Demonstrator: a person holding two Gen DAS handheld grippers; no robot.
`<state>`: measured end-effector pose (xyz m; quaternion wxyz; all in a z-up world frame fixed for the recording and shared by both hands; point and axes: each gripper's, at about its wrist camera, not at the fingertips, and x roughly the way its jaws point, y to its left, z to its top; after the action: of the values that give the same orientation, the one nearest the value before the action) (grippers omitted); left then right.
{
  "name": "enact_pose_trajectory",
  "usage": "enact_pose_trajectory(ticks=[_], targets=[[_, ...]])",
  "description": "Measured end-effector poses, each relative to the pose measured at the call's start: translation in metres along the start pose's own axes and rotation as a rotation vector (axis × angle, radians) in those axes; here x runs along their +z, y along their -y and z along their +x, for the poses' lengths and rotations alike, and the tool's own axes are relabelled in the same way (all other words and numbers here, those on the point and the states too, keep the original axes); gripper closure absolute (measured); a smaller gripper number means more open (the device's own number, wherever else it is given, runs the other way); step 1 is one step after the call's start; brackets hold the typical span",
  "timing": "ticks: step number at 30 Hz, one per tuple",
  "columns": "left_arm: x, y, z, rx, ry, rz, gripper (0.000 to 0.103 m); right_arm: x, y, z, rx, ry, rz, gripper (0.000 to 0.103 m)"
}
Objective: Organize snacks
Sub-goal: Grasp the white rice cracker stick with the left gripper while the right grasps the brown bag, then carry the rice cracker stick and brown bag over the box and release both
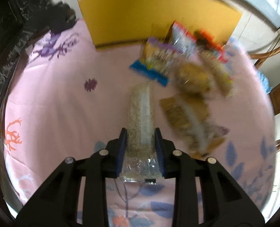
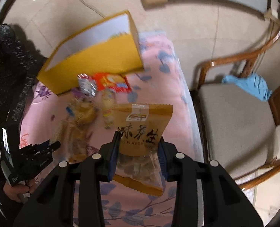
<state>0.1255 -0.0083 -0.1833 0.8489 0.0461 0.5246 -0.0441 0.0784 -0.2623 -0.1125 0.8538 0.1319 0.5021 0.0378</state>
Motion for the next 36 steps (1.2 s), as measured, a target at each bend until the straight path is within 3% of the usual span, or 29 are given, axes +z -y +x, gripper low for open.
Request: enact_pose_trajectory(ticks=[6,11,17,19,22,23,27,30,36], targets=[[0.028,0.012,-0.060,-0.003,0.131,0.042,0.074,0.028,-0.024,-0.040,0.028,0.113,-0.083,0.066],[0.056,0.021,-0.107,0.010,0.255,0.080,0.074,0.055,-0.048,-0.078,0.038,0.261,-0.135,0.066],[0.109,0.014,-0.136,0.011,0.377,0.074,0.074,0.100,-0.064,-0.085,0.071,0.343,-0.168,0.066],[0.133,0.006,-0.134,0.029,0.382,0.055,0.074,0.120,-0.067,-0.075,0.092,0.340,-0.157,0.066],[0.163,-0.001,-0.128,0.157,0.373,0.048,0.074,0.149,-0.074,-0.056,0.096,0.336,-0.156,0.066],[0.171,-0.004,-0.125,0.167,0.376,0.040,0.074,0.159,-0.077,-0.047,0.095,0.332,-0.164,0.066],[0.196,-0.019,-0.105,0.164,0.346,0.011,0.074,0.187,-0.085,-0.013,0.101,0.291,-0.173,0.066],[0.210,-0.025,-0.087,0.196,0.340,0.030,0.074,0.200,-0.088,0.009,0.098,0.269,-0.172,0.066],[0.224,-0.022,-0.048,0.178,0.309,0.085,0.074,0.216,-0.090,0.048,0.085,0.253,-0.180,0.066]])
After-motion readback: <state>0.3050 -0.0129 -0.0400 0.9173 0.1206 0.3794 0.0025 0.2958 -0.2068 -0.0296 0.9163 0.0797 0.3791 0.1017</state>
